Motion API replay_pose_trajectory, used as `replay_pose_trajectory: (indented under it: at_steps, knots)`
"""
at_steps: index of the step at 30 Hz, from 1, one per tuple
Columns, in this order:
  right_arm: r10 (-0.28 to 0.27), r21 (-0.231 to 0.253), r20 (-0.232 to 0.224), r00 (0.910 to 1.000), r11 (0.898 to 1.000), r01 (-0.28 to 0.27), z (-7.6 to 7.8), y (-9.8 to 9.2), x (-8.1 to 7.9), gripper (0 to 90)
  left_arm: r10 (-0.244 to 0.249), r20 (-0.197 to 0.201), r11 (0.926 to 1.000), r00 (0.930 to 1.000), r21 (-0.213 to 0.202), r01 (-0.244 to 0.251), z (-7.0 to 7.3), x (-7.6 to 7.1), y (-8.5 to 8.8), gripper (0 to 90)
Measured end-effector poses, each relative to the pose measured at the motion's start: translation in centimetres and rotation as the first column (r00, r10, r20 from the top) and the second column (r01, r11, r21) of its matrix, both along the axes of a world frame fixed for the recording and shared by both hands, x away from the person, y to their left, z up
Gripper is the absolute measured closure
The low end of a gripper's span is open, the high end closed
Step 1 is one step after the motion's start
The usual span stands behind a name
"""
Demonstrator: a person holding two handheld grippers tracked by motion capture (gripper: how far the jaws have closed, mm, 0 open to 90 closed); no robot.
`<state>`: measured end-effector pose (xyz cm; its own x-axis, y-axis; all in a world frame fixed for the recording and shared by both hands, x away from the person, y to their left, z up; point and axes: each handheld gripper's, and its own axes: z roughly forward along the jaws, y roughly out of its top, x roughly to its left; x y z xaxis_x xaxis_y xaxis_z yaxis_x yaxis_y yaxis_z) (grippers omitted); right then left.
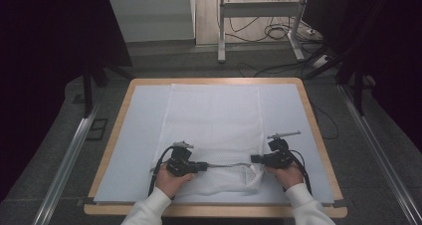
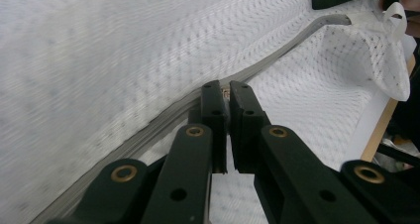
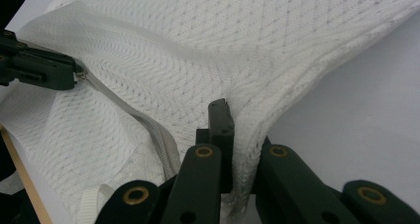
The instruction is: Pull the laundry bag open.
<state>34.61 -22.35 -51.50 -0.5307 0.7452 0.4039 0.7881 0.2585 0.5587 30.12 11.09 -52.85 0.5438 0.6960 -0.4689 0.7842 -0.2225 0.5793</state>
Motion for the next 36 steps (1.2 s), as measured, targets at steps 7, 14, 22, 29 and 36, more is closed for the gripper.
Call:
replay_pose_trajectory:
  at_steps: [7, 14, 22, 29, 36]
  knots:
    - [-0.015, -0.014, 0.006, 0.9999, 1.0, 0.015, -0.1, -0.2, 0.2, 88.4, 0.04, 0.0, 0.9991, 0.9992, 0.017, -0.04, -0.1, -0.2, 2.0, 87.1]
    - [-0.012, -0.018, 0.005, 0.9999, 1.0, 0.012, -0.2, -0.1, 0.1, 88.3, 0.044, 0.0, 0.9987, 0.999, 0.027, -0.044, 0.0, -0.4, 2.6, 87.0]
    - [-0.009, -0.016, 0.01, 0.9999, 1.0, 0.009, -0.2, -0.2, 0.1, 88.3, 0.058, -0.001, 0.9981, 0.9983, 0.021, -0.058, 0.1, -0.5, 3.3, 87.0]
    - [-0.009, -0.012, 0.018, 0.9998, 1.0, 0.009, -0.2, -0.2, 0.1, 88.3, 0.068, 0.001, 0.9975, 0.9977, 0.021, -0.068, 0.2, -0.6, 3.9, 87.0]
    - [-0.008, -0.012, 0.016, 0.9998, 1.0, 0.009, -0.2, -0.2, 0.0, 88.3, 0.075, -0.001, 0.9971, 0.9972, 0.013, -0.075, 0.2, -0.8, 4.6, 87.0]
